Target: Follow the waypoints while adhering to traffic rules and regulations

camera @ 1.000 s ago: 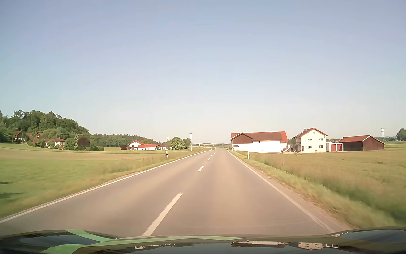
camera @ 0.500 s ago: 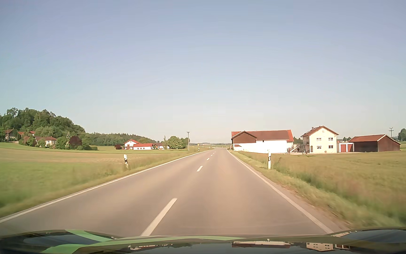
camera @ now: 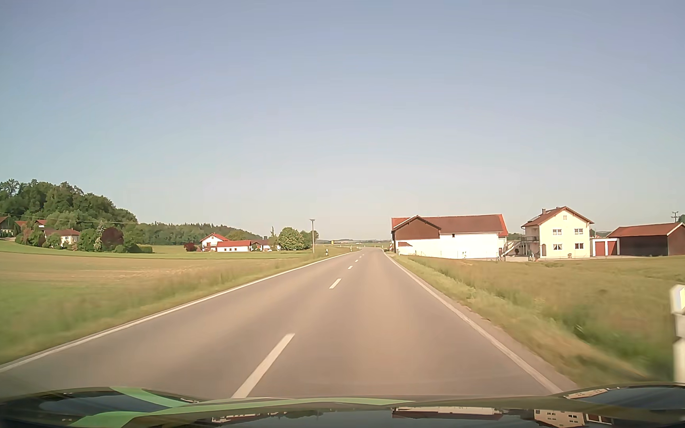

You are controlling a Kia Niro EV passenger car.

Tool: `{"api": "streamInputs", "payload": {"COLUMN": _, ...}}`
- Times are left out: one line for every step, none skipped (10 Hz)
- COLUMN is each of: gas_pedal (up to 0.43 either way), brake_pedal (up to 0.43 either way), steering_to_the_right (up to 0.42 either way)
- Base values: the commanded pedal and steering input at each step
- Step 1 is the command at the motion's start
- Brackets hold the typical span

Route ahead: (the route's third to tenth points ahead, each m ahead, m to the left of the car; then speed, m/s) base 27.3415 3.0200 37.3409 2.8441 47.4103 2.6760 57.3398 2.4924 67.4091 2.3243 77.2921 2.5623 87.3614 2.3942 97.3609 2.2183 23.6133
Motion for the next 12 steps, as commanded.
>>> {"api": "streamInputs", "payload": {"gas_pedal": 0.098, "brake_pedal": 0.0, "steering_to_the_right": -0.001}}
{"api": "streamInputs", "payload": {"gas_pedal": 0.13, "brake_pedal": 0.0, "steering_to_the_right": -0.001}}
{"api": "streamInputs", "payload": {"gas_pedal": 0.157, "brake_pedal": 0.0, "steering_to_the_right": -0.001}}
{"api": "streamInputs", "payload": {"gas_pedal": 0.169, "brake_pedal": 0.0, "steering_to_the_right": -0.001}}
{"api": "streamInputs", "payload": {"gas_pedal": 0.177, "brake_pedal": 0.0, "steering_to_the_right": -0.001}}
{"api": "streamInputs", "payload": {"gas_pedal": 0.189, "brake_pedal": 0.0, "steering_to_the_right": -0.001}}
{"api": "streamInputs", "payload": {"gas_pedal": 0.197, "brake_pedal": 0.0, "steering_to_the_right": -0.001}}
{"api": "streamInputs", "payload": {"gas_pedal": 0.189, "brake_pedal": 0.0, "steering_to_the_right": -0.001}}
{"api": "streamInputs", "payload": {"gas_pedal": 0.138, "brake_pedal": 0.0, "steering_to_the_right": -0.002}}
{"api": "streamInputs", "payload": {"gas_pedal": 0.039, "brake_pedal": 0.0, "steering_to_the_right": -0.002}}
{"api": "streamInputs", "payload": {"gas_pedal": 0.028, "brake_pedal": 0.0, "steering_to_the_right": -0.001}}
{"api": "streamInputs", "payload": {"gas_pedal": 0.028, "brake_pedal": 0.0, "steering_to_the_right": -0.002}}
